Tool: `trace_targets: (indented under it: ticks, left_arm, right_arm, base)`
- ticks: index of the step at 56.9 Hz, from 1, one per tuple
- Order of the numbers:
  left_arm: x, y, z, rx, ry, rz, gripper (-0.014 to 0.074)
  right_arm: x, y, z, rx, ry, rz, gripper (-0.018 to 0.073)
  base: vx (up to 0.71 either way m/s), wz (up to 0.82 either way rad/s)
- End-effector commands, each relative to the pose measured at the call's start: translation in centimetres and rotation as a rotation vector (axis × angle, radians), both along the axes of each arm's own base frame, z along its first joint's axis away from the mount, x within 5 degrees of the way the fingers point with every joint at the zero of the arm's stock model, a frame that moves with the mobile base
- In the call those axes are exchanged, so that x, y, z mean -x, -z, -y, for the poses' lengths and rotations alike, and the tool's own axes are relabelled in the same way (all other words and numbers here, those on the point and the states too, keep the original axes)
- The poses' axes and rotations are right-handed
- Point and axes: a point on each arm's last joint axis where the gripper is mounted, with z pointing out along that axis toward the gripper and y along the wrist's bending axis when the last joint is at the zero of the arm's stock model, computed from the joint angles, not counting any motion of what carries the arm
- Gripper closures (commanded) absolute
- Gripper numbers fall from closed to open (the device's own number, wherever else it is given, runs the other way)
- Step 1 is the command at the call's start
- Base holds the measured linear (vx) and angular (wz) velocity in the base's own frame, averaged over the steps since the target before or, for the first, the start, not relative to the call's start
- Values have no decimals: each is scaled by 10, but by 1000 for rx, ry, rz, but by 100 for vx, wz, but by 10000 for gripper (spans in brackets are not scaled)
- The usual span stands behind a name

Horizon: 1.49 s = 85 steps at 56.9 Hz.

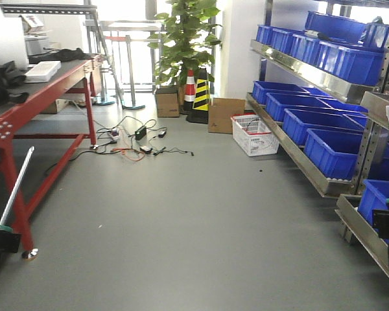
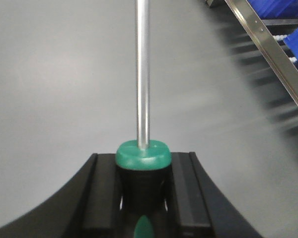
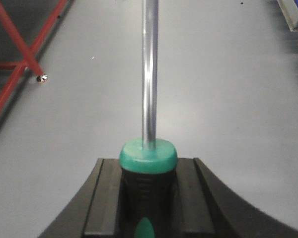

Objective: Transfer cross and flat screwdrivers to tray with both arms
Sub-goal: 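Drive along the shelves to the grey tray by the blue bin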

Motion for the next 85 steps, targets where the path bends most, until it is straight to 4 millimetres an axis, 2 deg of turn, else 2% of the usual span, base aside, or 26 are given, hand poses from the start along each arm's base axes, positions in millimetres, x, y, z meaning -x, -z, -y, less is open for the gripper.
trace_targets:
  ticks: [1, 25, 63, 85]
  left_arm:
    - [3, -19, 2, 51, -12, 102, 597]
    - [3, -19, 2, 51, -12, 102, 597]
    - [3, -19, 2, 51, -12, 102, 597]
    - [3, -19, 2, 51, -12, 102, 597]
  right_arm:
    - [0, -19, 1, -9, 4, 130, 568]
    - [0, -19, 1, -9, 4, 130, 568]
    - [0, -19, 1, -9, 4, 129, 568]
    - [0, -19, 1, -9, 4, 129, 568]
  base:
    - [50, -15]
    - [43, -44]
    - [30, -93]
    - [25, -72]
